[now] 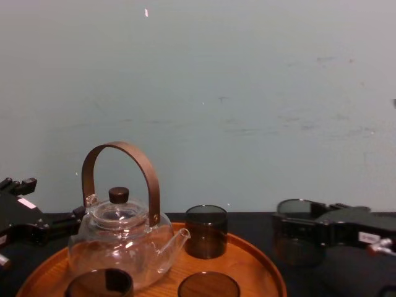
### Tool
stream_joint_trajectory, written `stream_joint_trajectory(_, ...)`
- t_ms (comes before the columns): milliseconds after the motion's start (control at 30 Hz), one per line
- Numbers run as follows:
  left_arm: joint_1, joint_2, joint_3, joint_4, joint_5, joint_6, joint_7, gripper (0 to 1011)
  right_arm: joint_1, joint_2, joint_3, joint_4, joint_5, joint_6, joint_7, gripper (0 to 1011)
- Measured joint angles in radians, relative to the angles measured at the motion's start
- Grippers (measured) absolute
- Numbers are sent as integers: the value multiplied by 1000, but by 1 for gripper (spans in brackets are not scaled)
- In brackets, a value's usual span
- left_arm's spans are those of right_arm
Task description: Pick up the glass from the table and place it on the tray.
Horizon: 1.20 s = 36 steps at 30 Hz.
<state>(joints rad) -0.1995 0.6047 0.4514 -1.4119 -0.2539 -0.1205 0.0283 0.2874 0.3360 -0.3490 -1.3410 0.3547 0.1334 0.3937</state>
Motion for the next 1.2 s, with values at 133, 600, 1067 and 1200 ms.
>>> stream_joint_trajectory(133, 0, 0, 0, 0, 0, 0, 0, 1001, 15, -14, -25, 14, -11, -7, 6, 911)
stream_joint_trajectory(600, 0, 0, 0, 0, 0, 0, 0, 1001, 58, -52, -77, 75, -22, -29, 33, 911)
stream_joint_trajectory(1067, 0, 0, 0, 0, 0, 0, 0, 1001, 96, -71, -91, 147, -25, -47, 45, 911)
stream_joint_trajectory(1200, 0, 0, 0, 0, 0, 0, 0, 1001, 103, -74, -92, 162, -26, -49, 46, 911)
